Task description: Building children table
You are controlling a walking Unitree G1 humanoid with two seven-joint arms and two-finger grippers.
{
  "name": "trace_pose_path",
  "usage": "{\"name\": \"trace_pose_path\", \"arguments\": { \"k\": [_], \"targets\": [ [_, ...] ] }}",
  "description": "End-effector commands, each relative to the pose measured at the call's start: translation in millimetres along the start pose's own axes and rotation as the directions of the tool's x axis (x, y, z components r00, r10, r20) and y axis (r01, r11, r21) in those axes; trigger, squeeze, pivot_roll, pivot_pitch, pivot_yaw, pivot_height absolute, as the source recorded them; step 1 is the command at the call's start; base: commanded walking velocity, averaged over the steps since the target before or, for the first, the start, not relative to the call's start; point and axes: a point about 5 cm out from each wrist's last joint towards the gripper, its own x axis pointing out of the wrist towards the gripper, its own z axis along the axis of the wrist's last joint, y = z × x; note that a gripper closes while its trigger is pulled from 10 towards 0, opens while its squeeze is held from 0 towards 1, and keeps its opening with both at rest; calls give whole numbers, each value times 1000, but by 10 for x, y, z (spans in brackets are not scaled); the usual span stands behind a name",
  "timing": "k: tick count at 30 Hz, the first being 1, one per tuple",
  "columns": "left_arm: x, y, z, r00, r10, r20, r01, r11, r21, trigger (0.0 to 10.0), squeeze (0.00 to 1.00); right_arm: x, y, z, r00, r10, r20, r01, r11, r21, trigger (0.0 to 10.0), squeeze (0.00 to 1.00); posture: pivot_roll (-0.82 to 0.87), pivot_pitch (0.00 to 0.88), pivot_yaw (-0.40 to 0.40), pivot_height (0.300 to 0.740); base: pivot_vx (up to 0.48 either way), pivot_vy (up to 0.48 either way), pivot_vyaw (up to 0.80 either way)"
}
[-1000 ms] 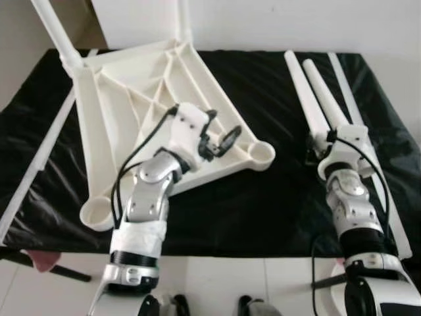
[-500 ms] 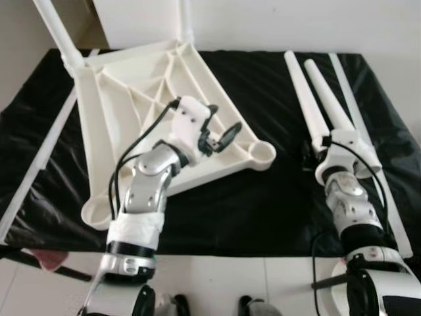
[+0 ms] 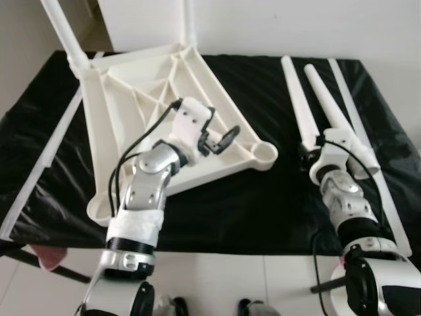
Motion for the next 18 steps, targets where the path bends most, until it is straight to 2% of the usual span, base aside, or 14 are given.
{"name": "trace_pose_path", "arguments": {
  "k": [1,2,3,6,7,8,10,12,13,14,15,16,17,18],
  "targets": [
    [1,97,-21,979,203,-11,-203,979,4,10000,0,-1,28,-23,1000,11,1,-11,1000,10,0,0,-114,112,-11,740,0,0,0],
    [-6,64,-46,987,162,-22,-162,987,-9,10000,0,-22,35,4,999,3,43,-3,1000,4,8118,0,-112,114,-14,740,0,0,0],
    [-10,52,-56,989,148,-27,-149,989,-20,10000,0,-35,44,17,998,2,67,-2,1000,5,10000,0,-112,114,-14,740,0,0,0],
    [-15,35,-74,991,125,-38,-126,991,-52,10000,0,-55,50,31,995,-6,96,6,1000,0,10000,0,-111,115,-15,740,0,0,0],
    [-33,7,-90,995,82,-50,-86,993,-81,10000,0,-107,74,70,985,-28,168,37,998,-54,10000,0,-112,118,-13,740,0,0,0],
    [-42,-9,-104,997,55,-60,-62,991,-121,10000,0,-146,100,88,978,-26,205,39,997,-60,10000,0,-113,123,-9,740,0,0,0],
    [-47,-18,-112,997,40,-65,-49,988,-147,10000,0,-171,117,98,974,-23,226,37,998,-59,10000,0,-113,123,-9,740,0,0,0],
    [-53,-30,-137,996,-5,-88,-14,975,-221,10000,0,-306,171,164,947,9,322,-4,1000,-14,10000,0,-121,129,2,740,0,0,0],
    [-53,-30,-137,996,-5,-88,-14,975,-221,10000,0,-306,171,164,947,9,322,-4,1000,-14,10000,0,-121,129,2,740,0,0,0],
    [-50,-48,-145,995,-33,-95,8,965,-262,10000,0,-356,186,188,935,6,355,-8,1000,3,10000,0,-121,129,2,740,0,0,0],
    [-37,-72,-177,989,-73,-127,27,941,-337,10000,0,-436,257,205,919,45,391,-42,999,-15,10000,0,-124,134,7,740,0,0,0],
    [-37,-72,-177,989,-73,-127,27,941,-337,10000,0,-436,257,205,919,45,391,-42,999,-15,10000,0,-124,134,7,740,0,0,0],
    [-30,-92,-198,984,-104,-147,39,920,-389,10000,0,-494,311,218,907,74,416,-67,997,-31,10000,0,-125,135,9,740,0,0,0],
    [-30,-92,-198,984,-104,-147,39,920,-389,10000,0,-494,311,218,907,74,416,-67,997,-31,10000,0,-125,135,9,740,0,0,0]
  ]
}}
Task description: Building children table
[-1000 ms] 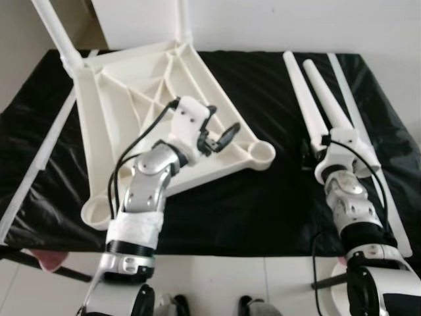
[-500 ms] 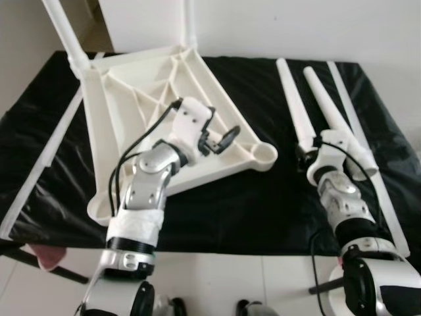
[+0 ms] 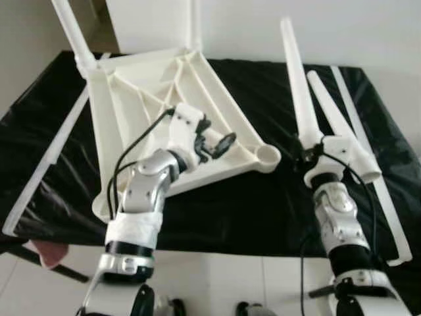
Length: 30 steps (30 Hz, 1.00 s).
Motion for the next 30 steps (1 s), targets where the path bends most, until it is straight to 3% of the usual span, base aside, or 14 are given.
{"name": "trace_pose_path", "arguments": {
  "k": [1,5,6,9,14,16,17,18,25,26,30],
  "targets": [
    [17,-47,-30,996,-86,-33,82,992,-98,10000,0,-83,122,91,997,46,66,-47,999,18,10000,0,-135,138,21,740,0,0,0],
    [39,-51,18,991,-132,-23,126,975,-186,10000,0,-208,249,117,993,84,83,-87,996,26,10000,0,-137,139,25,740,0,0,0],
    [44,-47,67,987,-160,-5,154,958,-244,10000,1000,-277,301,124,992,90,84,-93,995,31,10000,0,-144,135,31,740,0,0,0],
    [58,-31,206,978,-202,50,207,927,-313,10000,1000,-382,417,134,990,114,78,-118,992,46,10000,0,-150,135,38,740,0,0,0],
    [73,-38,321,960,-272,67,277,892,-356,10000,1000,-480,568,144,984,164,71,-168,984,61,10000,0,-154,139,39,740,0,0,0],
    [77,-50,345,952,-301,63,301,875,-378,10000,945,-509,615,142,980,186,67,-190,980,58,10000,0,-156,139,41,740,0,0,0],
    [80,-58,362,946,-319,60,317,863,-393,10000,63,-528,645,143,978,201,63,-204,977,56,10000,0,-157,139,40,740,0,0,0],
    [83,-61,376,944,-325,52,318,863,-392,10000,0,-545,673,152,974,219,62,-223,973,57,10000,0,-159,141,42,740,0,0,0],
    [110,-52,376,947,-320,1,296,875,-384,10000,0,-574,755,226,955,284,81,-288,957,44,10000,0,-166,145,48,740,0,0,0],
    [125,-25,351,954,-298,-42,264,896,-356,10000,0,-584,775,256,951,296,85,-300,953,41,10000,0,-171,145,55,740,0,0,0],
    [143,27,320,961,-261,-94,214,912,-351,10000,0,-604,795,293,948,306,87,-310,950,36,10000,0,-174,145,59,740,0,0,0]
  ]
}}
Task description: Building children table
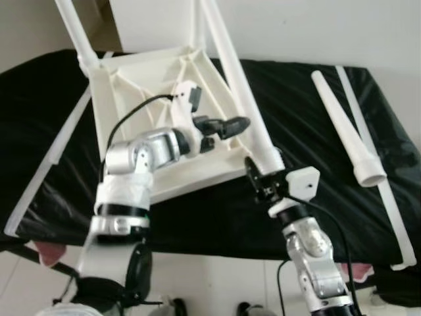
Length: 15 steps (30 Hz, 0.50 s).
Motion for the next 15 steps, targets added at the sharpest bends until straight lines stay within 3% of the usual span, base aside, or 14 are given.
{"name": "trace_pose_path", "arguments": {
  "k": [1,5,7,9,11,15],
  "targets": [
    [21,-38,-20,996,-86,-31,87,996,9,10000,0,-8,26,59,1000,16,18,-16,1000,-11,10000,0,-174,145,59,740,0,0,0],
    [28,16,72,998,-49,-31,48,999,-10,10000,0,-78,112,106,999,47,23,-47,999,-9,10000,0,-193,157,77,740,0,0,0],
    [28,50,155,999,-36,-3,35,994,-104,10000,0,-114,133,109,998,59,19,-59,998,-20,10000,0,-202,174,77,740,0,0,0],
    [28,50,155,999,-36,-3,35,994,-104,10000,0,-114,133,109,998,59,19,-59,998,-20,10000,0,-202,174,77,740,0,0,0],
    [16,127,269,1000,-1,26,5,984,-180,10000,0,-191,127,81,998,67,-3,-67,997,-45,10000,0,-209,178,84,740,0,0,0],
    [-20,213,380,998,37,57,-24,978,-207,10000,0,-299,115,23,995,92,-38,-94,992,-82,10000,0,-216,185,89,740,0,0,0]
  ]
}}
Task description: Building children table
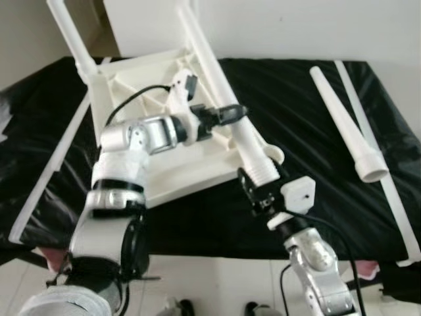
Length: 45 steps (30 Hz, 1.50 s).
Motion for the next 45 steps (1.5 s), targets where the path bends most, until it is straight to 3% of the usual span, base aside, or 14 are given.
{"name": "trace_pose_path", "arguments": {
  "k": [1,6,11,21,26,27,28,29,34,44,45],
  "targets": [
    [-12,34,40,1000,5,17,-5,1000,-18,10000,0,-47,19,4,1000,24,6,-24,1000,-19,10000,0,-218,186,91,740,0,0,0],
    [7,-2,133,999,-23,32,23,1000,-14,10000,0,-128,-4,-33,997,71,-26,-73,996,-60,10000,0,-221,182,102,740,0,0,0],
    [28,0,127,1000,-21,22,21,999,-27,10000,0,-105,-9,-11,997,71,-17,-72,996,-62,10000,0,-217,187,105,740,0,0,0],
    [152,-4,-14,999,-21,-49,18,999,-46,10000,0,-17,118,70,985,162,51,-157,984,-88,10000,0,-216,193,109,740,0,0,0],
    [194,11,-71,998,-2,-64,1,1000,-8,10000,0,22,103,92,987,143,67,-138,988,-75,10000,0,-211,170,108,740,0,0,0],
    [190,9,-65,998,-6,-64,5,1000,-9,6745,0,29,107,87,988,143,64,-138,988,-75,10000,0,-212,167,108,740,0,0,0],
    [187,3,-56,998,-16,-59,15,1000,-11,5490,0,28,108,78,988,143,60,-138,988,-74,10000,0,-215,165,110,740,0,0,0],
    [179,1,-43,998,-23,-55,22,1000,-8,0,0,26,108,67,988,142,56,-137,987,-79,10000,0,-215,165,110,740,0,0,0],
    [166,16,-13,999,-11,-41,11,1000,-10,0,0,13,93,38,991,124,43,-121,990,-75,10000,0,-218,161,111,740,0,0,0],
    [111,40,195,996,8,88,-5,999,-35,0,0,-55,11,2,997,71,15,-70,995,-64,10000,0,-241,148,95,740,0,0,0],
    [102,54,206,995,20,99,-16,999,-42,0,0,-60,-1,-9,999,50,9,-50,998,-44,10000,224,-238,146,90,740,0,0,0]
  ]
}}
